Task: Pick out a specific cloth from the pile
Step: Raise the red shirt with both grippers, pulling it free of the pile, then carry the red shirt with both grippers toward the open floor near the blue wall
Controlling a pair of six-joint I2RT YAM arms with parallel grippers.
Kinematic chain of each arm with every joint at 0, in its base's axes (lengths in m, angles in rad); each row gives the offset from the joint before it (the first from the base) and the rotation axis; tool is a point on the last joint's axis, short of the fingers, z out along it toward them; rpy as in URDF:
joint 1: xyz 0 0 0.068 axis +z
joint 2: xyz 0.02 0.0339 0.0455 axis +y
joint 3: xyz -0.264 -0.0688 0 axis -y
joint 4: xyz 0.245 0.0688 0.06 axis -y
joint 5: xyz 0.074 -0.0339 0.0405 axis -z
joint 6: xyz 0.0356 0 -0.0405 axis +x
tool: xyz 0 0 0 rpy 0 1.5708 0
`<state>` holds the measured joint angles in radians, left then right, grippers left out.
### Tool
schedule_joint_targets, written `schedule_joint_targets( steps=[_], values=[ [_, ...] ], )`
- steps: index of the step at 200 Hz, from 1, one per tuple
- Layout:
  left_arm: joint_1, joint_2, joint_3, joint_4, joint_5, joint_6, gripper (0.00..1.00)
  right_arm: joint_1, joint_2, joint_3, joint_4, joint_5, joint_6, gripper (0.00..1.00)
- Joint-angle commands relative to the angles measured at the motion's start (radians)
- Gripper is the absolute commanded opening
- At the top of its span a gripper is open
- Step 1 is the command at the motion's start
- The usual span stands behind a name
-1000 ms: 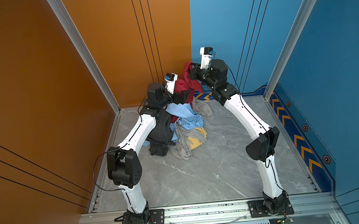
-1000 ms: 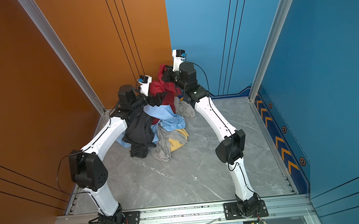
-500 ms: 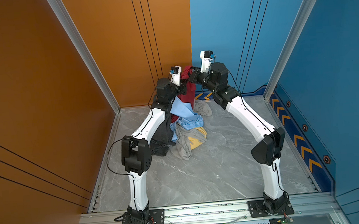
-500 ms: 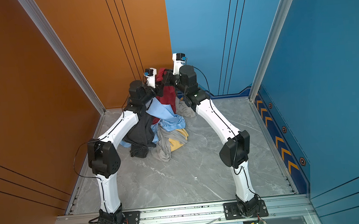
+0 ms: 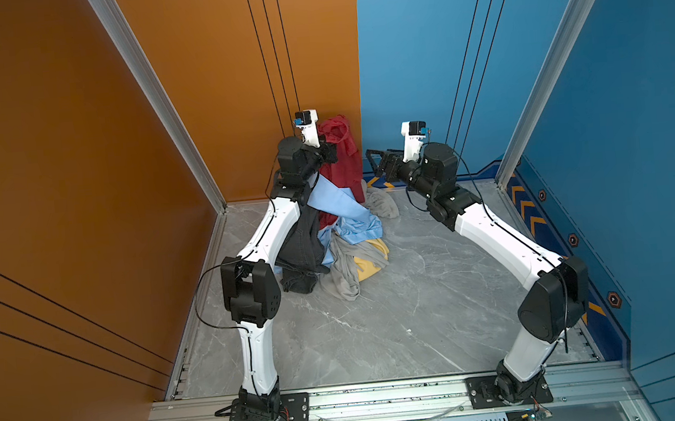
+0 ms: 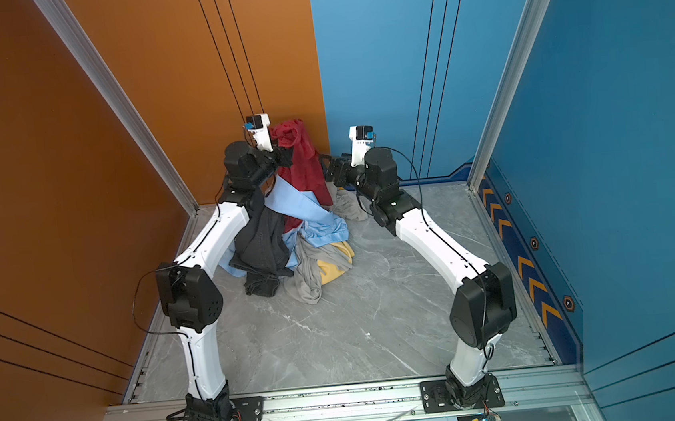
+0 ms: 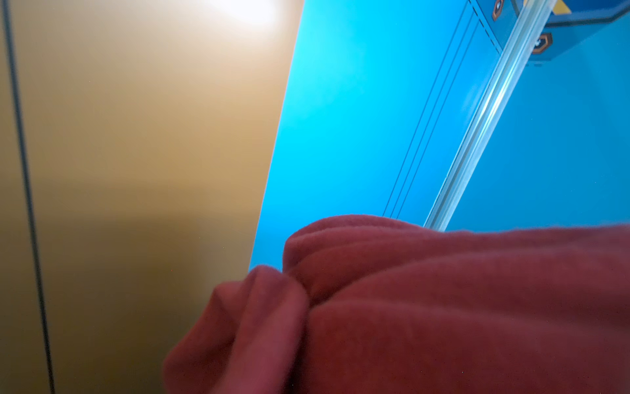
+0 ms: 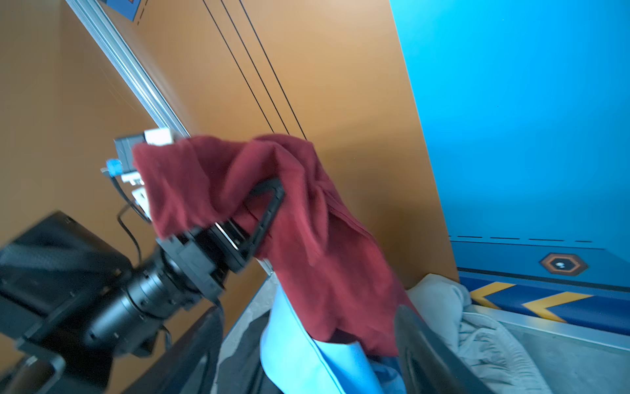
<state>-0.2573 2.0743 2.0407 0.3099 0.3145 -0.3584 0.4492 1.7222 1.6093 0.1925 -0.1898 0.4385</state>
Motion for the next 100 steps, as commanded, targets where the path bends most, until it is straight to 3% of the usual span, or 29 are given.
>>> schedule_joint_targets(
  steps=[1,53,100],
  values=[
    [0.02,-0.07,0.101,0.021,0.021,-0.077,0.0,0.0,0.004,-0.067,0.087,-0.028,-0.079,0.86],
    [0.013,-0.095,0.2,-0.122,0.069,-0.159,0.0,0.066,0.166,-0.015,0.228,-0.063,-0.124,0.94],
    [-0.026,-0.162,0.157,-0.169,0.079,-0.188,0.0,0.117,0.4,0.243,0.267,-0.06,-0.125,0.95]
  ],
)
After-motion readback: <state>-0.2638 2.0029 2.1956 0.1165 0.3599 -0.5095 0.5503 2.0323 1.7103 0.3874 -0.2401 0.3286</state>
